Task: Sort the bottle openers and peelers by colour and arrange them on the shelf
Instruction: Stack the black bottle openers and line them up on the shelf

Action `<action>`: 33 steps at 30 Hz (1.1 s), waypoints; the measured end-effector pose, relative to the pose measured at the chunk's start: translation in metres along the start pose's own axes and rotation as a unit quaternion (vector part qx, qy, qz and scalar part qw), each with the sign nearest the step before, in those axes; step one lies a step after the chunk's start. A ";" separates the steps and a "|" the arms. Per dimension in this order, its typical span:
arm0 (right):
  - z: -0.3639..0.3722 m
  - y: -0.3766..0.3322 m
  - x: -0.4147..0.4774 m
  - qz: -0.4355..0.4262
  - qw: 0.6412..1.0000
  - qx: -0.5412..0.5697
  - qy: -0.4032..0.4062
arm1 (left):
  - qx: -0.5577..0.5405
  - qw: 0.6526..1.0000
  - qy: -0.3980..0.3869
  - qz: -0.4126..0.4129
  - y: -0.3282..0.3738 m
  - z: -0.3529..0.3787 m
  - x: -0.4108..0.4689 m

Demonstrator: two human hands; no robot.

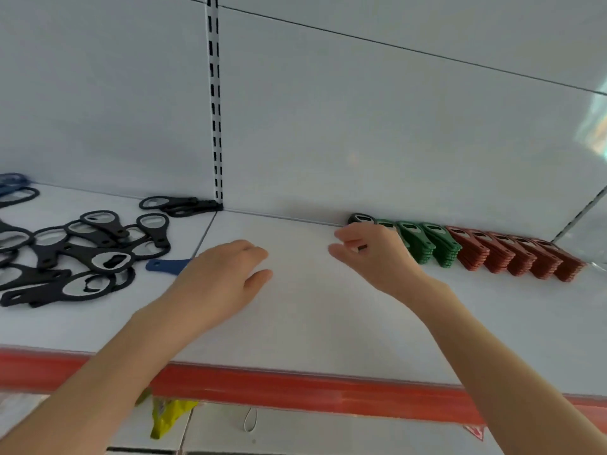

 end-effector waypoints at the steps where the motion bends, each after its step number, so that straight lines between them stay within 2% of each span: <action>1: 0.010 -0.011 0.002 -0.021 1.000 0.004 -0.017 | -0.004 1.000 0.026 -0.005 -0.007 -0.007 -0.009; 7: 0.073 -0.079 0.019 -0.132 0.986 -0.008 -0.102 | 0.026 0.993 0.089 -0.071 -0.060 -0.039 -0.069; 9: 0.093 -0.104 0.024 -0.163 0.979 -0.008 -0.126 | 0.029 0.986 0.112 -0.118 -0.081 -0.052 -0.092; 15: 0.149 -0.181 0.036 -0.230 0.956 -0.017 -0.179 | 0.028 0.970 0.134 -0.202 -0.150 -0.080 -0.145; 21: 0.198 -0.230 0.053 -0.207 0.951 -0.106 -0.204 | 0.002 0.969 0.145 -0.198 -0.213 -0.098 -0.161; 25: 0.211 -0.235 0.065 -0.163 0.948 -0.157 -0.223 | -0.056 0.975 0.154 -0.152 -0.239 -0.106 -0.153; 28: 0.204 -0.243 0.061 -0.203 0.946 -0.182 -0.172 | -0.150 0.966 0.167 -0.128 -0.255 -0.110 -0.145; 30: 0.189 -0.262 0.051 -0.292 0.946 -0.127 -0.066 | -0.235 0.948 0.160 -0.142 -0.265 -0.108 -0.136; 31: 0.182 -0.272 0.042 -0.344 0.934 -0.094 -0.012 | -0.312 0.925 0.142 -0.164 -0.270 -0.103 -0.131; 33: 0.177 -0.283 0.028 -0.414 0.906 -0.057 0.060 | -0.516 0.831 0.055 -0.200 -0.270 -0.084 -0.119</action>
Point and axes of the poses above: each hand's wrist, its own x-axis towards the middle knuckle, its own z-axis out of the palm, y = z × x, the point moved 8 cm from there along x, towards the middle knuckle, and after that the axes turned 5 degrees about -y, right-handed, at the moved point
